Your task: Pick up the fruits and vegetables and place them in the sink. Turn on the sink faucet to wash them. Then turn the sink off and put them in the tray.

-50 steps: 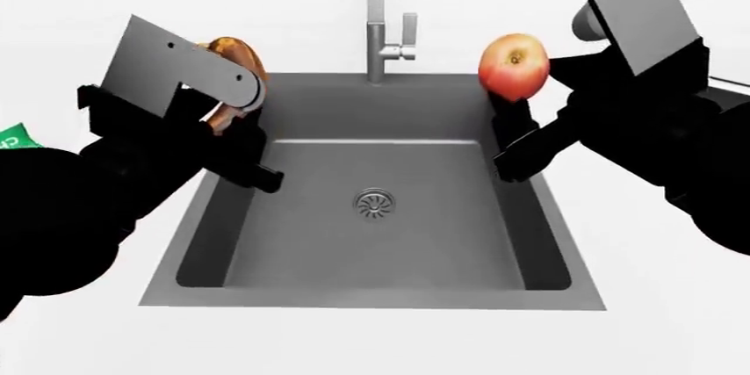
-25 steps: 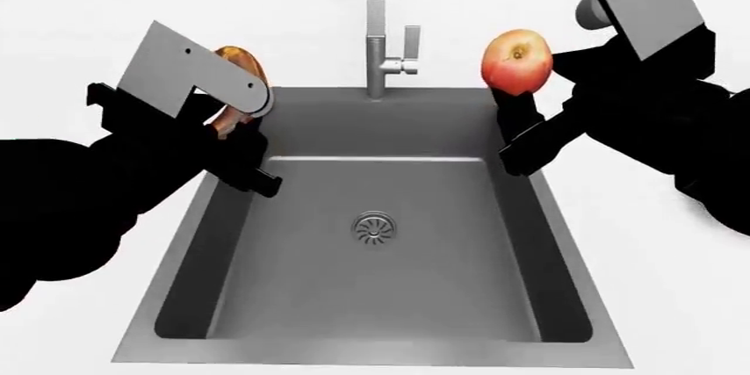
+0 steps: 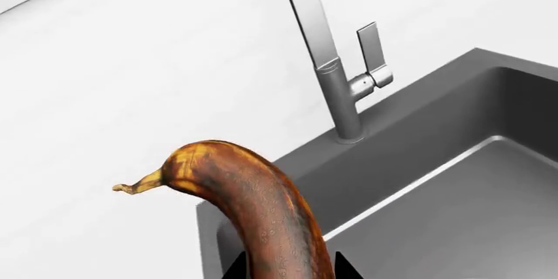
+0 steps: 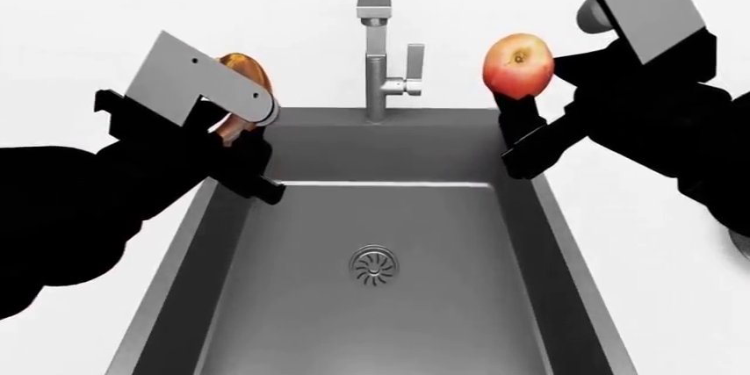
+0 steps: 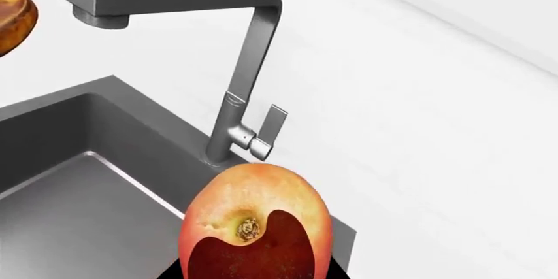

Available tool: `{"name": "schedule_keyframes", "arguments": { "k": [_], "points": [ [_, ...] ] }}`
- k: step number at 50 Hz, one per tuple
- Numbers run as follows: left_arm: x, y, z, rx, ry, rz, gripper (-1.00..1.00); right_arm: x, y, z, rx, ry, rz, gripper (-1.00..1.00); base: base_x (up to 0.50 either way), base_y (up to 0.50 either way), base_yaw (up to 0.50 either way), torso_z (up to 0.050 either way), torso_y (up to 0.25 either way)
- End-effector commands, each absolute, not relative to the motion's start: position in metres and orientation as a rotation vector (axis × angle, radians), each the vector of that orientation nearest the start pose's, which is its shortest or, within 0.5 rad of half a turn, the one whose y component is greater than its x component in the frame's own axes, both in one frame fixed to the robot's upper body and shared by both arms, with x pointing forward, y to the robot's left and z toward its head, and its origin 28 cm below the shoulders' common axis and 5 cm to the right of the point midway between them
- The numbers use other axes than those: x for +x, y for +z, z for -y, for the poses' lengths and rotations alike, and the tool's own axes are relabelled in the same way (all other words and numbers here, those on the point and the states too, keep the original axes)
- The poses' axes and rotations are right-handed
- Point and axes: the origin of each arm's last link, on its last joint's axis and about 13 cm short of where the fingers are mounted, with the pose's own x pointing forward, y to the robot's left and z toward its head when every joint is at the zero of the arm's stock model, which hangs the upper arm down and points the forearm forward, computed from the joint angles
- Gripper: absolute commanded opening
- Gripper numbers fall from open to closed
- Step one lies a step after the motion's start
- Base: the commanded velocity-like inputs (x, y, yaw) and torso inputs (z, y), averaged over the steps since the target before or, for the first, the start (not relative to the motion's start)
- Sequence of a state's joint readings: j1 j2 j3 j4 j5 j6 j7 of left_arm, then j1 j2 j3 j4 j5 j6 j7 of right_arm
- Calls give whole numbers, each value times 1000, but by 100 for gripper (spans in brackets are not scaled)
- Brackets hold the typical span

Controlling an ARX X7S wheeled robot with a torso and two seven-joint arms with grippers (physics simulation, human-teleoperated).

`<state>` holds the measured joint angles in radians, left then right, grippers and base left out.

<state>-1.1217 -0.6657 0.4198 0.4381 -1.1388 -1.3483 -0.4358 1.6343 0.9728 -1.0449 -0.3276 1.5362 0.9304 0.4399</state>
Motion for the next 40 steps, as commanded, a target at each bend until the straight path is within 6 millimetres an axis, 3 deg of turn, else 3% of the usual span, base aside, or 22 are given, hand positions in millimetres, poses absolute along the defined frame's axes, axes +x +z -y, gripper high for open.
{"name": "schedule_keyframes", "arguments": {
  "k": [1,33,40],
  "points": [
    [262,271,-242,432,-290,-168,-100,248,320,160,-423,360,-149,-100,156,2,0,0,0],
    [262,262,-239,442,-308,-176,-100,251,315,157,-417,381,-149,-100,170,1,0,0,1],
    [257,255,-228,457,-369,-173,-100,250,319,155,-414,389,-135,-100,103,0,0,0,0]
  ]
}}
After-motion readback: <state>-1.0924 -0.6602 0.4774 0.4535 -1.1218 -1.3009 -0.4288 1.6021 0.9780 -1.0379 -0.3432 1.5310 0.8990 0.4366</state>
